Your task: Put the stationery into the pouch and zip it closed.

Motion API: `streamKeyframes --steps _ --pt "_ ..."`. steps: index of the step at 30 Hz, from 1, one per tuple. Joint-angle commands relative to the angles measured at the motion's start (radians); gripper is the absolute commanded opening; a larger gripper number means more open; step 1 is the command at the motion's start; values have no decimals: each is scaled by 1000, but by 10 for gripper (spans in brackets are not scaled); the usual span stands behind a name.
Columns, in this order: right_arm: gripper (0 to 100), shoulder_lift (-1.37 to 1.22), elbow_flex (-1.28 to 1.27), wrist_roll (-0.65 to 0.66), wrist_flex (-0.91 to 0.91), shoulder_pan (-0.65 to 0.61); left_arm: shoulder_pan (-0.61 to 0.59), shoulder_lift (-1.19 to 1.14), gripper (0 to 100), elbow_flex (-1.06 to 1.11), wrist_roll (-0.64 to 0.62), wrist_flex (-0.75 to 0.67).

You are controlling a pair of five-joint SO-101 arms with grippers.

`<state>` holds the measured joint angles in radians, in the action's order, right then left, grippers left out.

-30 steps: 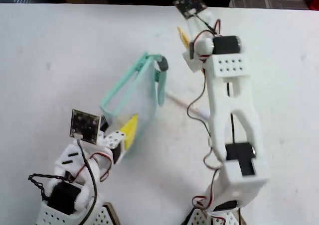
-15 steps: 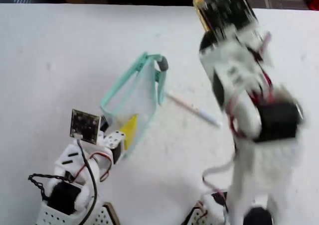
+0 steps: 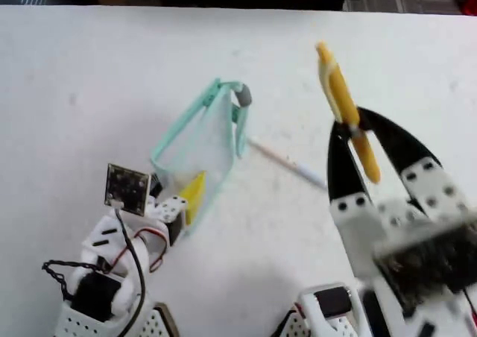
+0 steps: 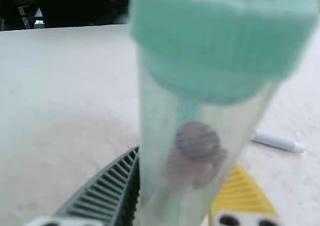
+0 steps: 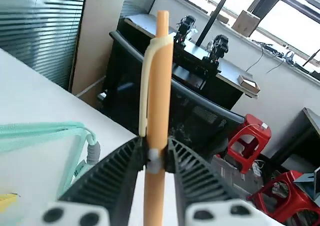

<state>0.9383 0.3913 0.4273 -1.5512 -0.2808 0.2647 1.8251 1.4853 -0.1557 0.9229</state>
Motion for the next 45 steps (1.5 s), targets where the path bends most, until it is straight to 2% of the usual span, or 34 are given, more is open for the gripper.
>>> streamKeyframes --steps 1,14,17,22,29,33,40,45 --pt "18 21 11 -181 2 -5 -1 2 199 3 -12 -25" --pt "17 18 11 -632 196 -5 4 2 199 0 -12 -25" --pt "17 16 9 -694 229 -61 44 2 199 0 -12 -18" --pt "17 -67 9 -677 243 -231 93 2 199 5 34 -18" --pt "17 -237 11 -675 265 -334 94 2 203 0 43 -17" --pt "17 -329 11 -669 308 -374 94 2 225 -2 43 -15" --pt "17 -463 6 -566 328 -415 88 2 236 -2 44 -18" --pt "18 -475 -132 -565 415 -412 88 2 234 -2 44 -21"
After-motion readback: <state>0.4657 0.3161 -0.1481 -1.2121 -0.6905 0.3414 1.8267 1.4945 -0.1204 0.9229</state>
